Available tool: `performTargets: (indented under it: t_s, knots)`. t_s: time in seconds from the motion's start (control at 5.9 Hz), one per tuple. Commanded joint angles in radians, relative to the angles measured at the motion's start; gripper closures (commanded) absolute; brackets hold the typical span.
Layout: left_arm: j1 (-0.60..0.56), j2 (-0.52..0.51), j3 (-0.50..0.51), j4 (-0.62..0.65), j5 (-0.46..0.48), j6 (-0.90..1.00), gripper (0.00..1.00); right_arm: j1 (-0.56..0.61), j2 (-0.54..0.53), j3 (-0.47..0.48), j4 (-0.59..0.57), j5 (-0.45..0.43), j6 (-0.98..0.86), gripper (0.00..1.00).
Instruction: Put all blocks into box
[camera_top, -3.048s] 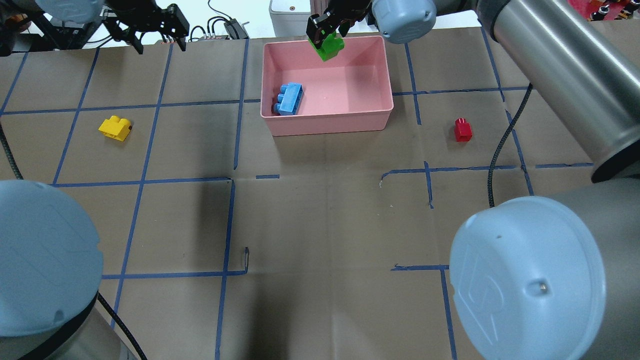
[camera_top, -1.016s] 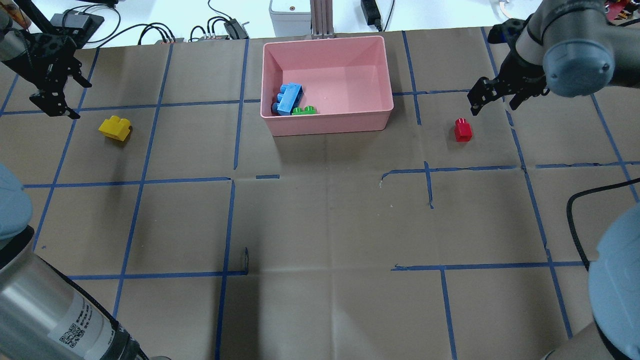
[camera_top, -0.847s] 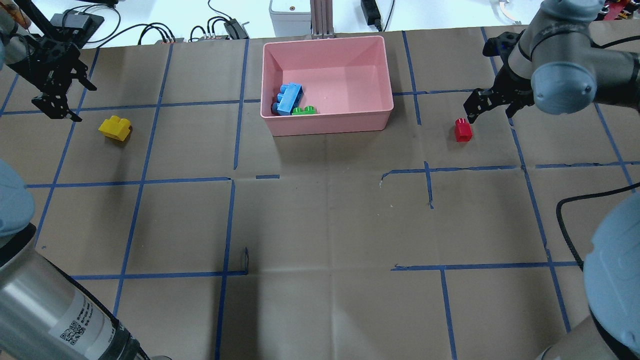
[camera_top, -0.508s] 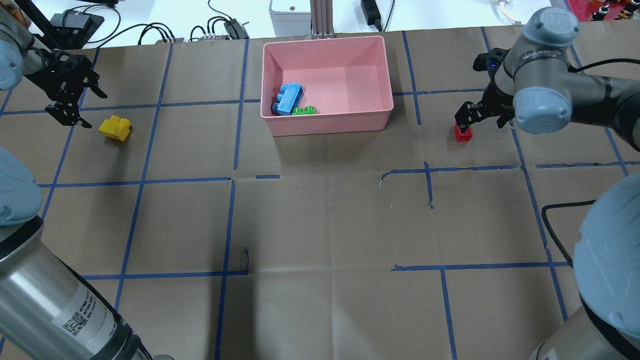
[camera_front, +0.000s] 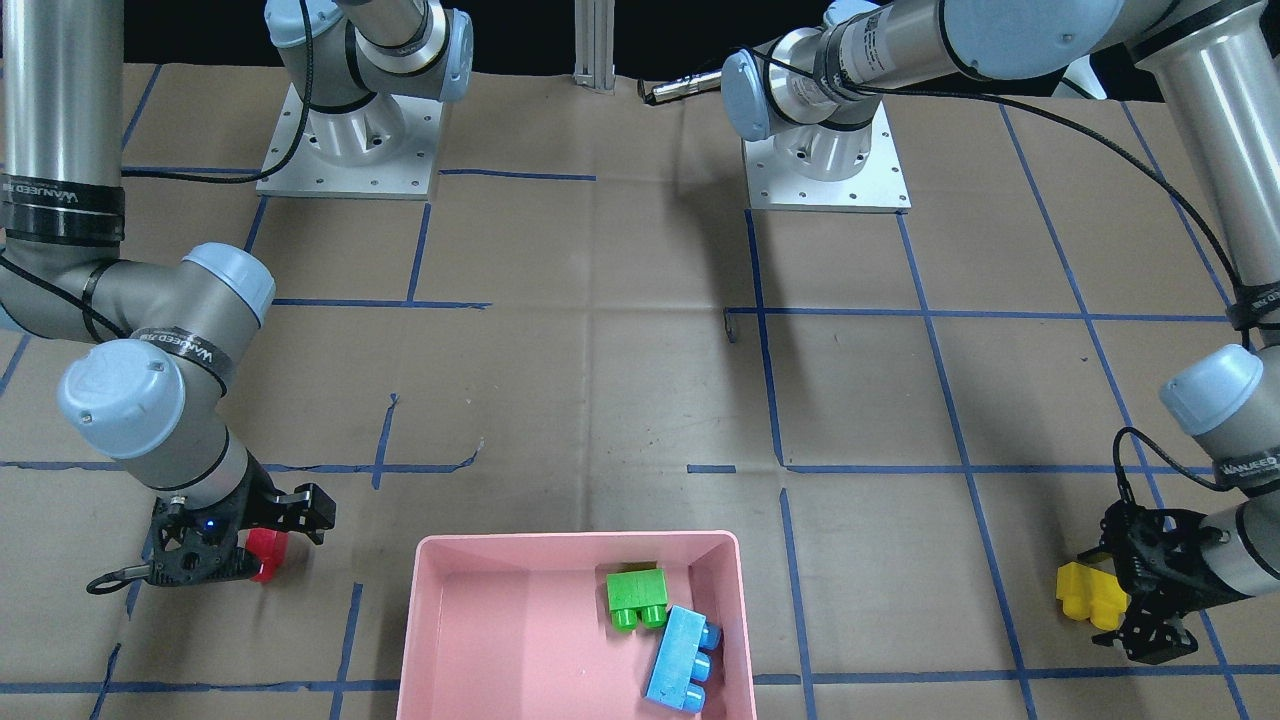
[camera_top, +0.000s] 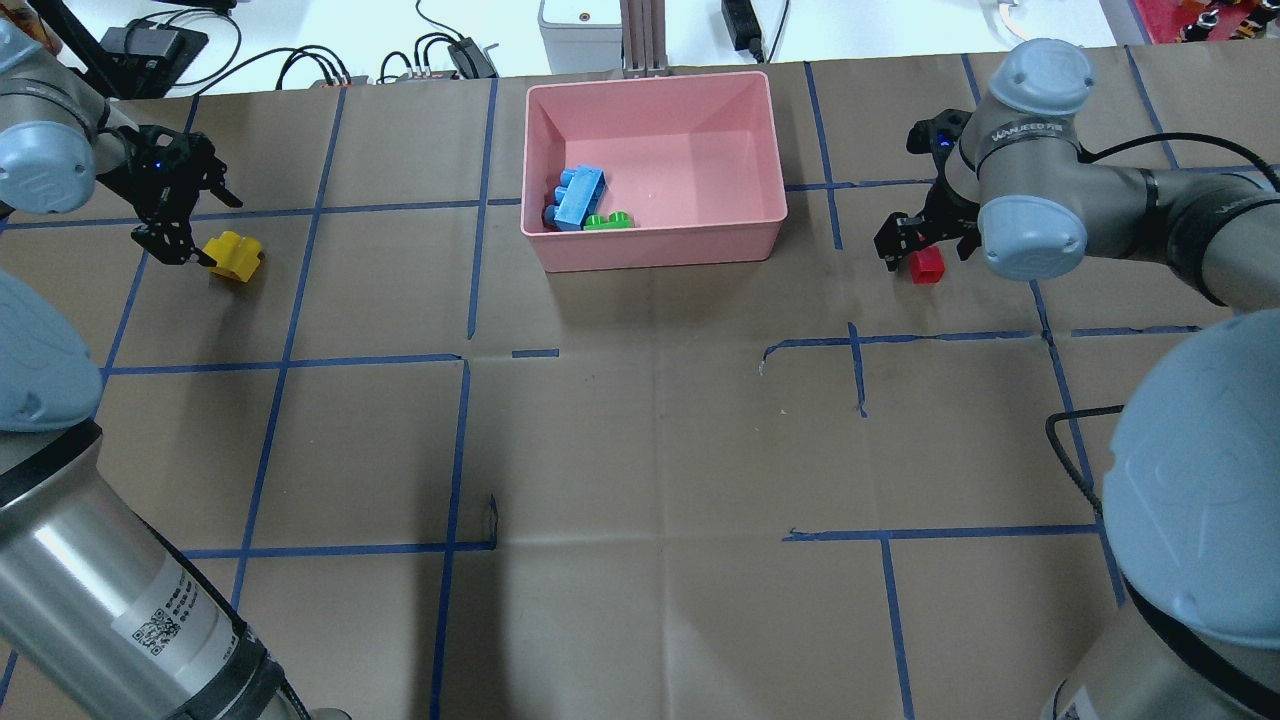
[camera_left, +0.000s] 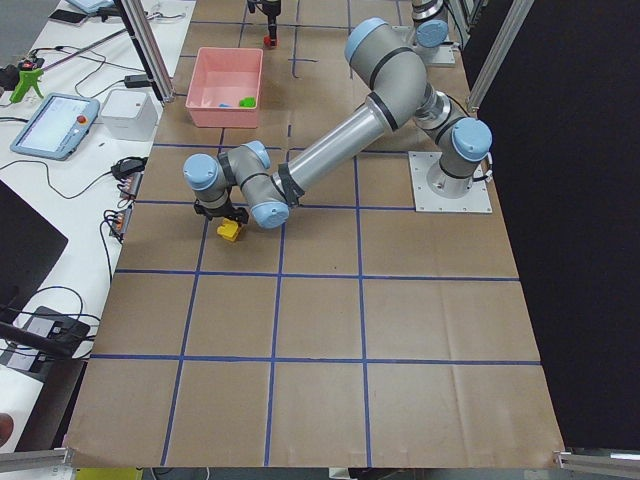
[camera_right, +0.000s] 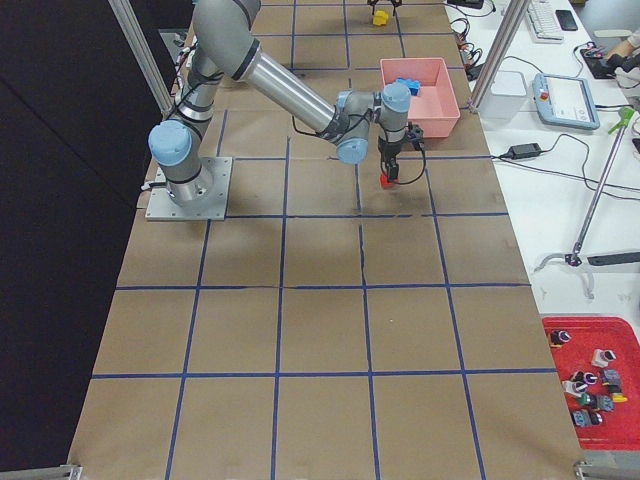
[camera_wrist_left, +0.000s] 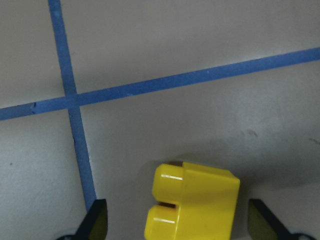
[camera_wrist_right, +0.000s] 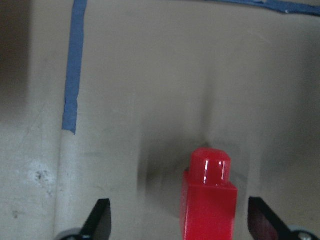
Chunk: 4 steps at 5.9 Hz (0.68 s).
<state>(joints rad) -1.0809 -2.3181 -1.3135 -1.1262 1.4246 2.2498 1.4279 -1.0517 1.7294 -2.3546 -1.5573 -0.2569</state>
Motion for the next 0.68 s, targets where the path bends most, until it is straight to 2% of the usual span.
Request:
performTargets:
  t_s: [0.0, 0.34, 0.51]
  knots:
    - [0.007, 0.020, -0.065, 0.026, -0.007, 0.001, 0.03, 0.003, 0.003, 0.015, -0.032, -0.003, 0.001, 0.04]
    - [0.013, 0.019, -0.072, 0.051, -0.006, 0.010, 0.03, -0.012, 0.009, 0.038, -0.029, -0.010, -0.004, 0.05]
    - [0.013, 0.016, -0.067, 0.055, -0.006, 0.010, 0.03, -0.020, 0.009, 0.038, -0.019, -0.010, 0.007, 0.00]
